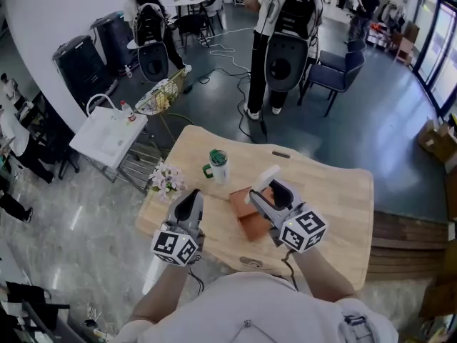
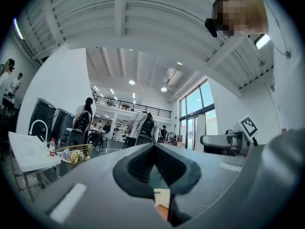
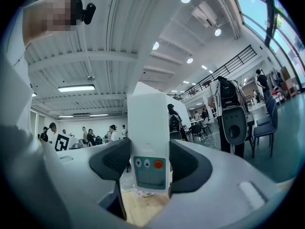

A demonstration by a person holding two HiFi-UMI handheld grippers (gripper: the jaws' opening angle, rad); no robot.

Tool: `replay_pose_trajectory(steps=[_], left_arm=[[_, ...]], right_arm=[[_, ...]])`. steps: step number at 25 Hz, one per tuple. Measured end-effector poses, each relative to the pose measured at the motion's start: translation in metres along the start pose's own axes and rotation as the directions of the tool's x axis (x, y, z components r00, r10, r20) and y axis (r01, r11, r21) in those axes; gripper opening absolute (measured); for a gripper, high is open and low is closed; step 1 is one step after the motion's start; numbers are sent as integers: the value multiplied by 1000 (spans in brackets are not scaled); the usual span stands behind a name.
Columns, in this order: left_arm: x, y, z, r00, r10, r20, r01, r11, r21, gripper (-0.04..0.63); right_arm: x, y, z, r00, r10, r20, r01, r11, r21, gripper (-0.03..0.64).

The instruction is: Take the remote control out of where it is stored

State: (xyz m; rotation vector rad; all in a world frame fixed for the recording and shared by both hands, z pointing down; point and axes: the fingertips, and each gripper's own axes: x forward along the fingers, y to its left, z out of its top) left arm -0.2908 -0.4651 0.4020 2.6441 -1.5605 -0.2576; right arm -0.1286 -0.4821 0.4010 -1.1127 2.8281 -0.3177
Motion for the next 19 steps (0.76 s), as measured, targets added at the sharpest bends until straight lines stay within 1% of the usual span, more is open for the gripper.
replay_pose_trajectory(steps=[19], left_arm=[[1, 7, -3, 1000, 11, -8, -11, 1000, -11, 0]], right_arm=[[6, -5, -3, 1000, -19, -14, 19, 1000, 3, 285]])
